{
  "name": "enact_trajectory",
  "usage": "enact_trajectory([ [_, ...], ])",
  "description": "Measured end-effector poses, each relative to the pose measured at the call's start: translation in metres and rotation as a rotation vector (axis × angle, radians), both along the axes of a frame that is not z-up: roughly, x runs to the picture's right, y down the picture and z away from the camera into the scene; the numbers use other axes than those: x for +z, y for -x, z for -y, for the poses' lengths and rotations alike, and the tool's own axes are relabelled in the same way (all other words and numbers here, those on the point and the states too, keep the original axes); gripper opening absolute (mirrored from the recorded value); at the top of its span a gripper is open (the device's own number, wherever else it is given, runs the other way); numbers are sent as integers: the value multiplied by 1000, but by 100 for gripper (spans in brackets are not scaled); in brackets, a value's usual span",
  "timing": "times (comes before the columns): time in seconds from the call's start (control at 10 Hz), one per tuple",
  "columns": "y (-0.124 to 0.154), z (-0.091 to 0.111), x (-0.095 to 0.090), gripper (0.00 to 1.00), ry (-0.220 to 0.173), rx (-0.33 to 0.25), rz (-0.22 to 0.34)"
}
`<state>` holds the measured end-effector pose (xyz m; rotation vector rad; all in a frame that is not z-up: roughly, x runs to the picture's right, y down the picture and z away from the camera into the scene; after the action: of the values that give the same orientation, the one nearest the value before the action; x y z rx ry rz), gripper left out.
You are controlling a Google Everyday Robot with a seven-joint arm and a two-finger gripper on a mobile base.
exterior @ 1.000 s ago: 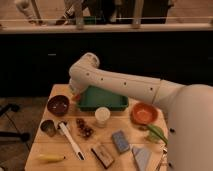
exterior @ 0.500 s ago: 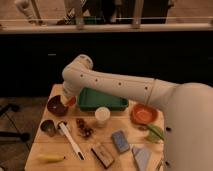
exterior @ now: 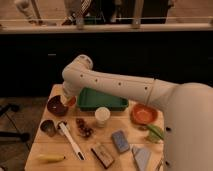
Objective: Place apple in metal cup
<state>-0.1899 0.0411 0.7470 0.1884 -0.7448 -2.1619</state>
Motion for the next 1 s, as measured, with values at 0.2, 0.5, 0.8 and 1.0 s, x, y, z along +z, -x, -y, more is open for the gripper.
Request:
enact_trajectory([
  [0.2, -3, -1, 1, 0, 23, 13, -18],
  [0.5, 28, -8, -9, 0, 46, 3, -15],
  [0.8, 69, -13, -32, 0, 43, -34, 20],
  [1.0, 99, -23, -47, 0, 51, -83, 59],
])
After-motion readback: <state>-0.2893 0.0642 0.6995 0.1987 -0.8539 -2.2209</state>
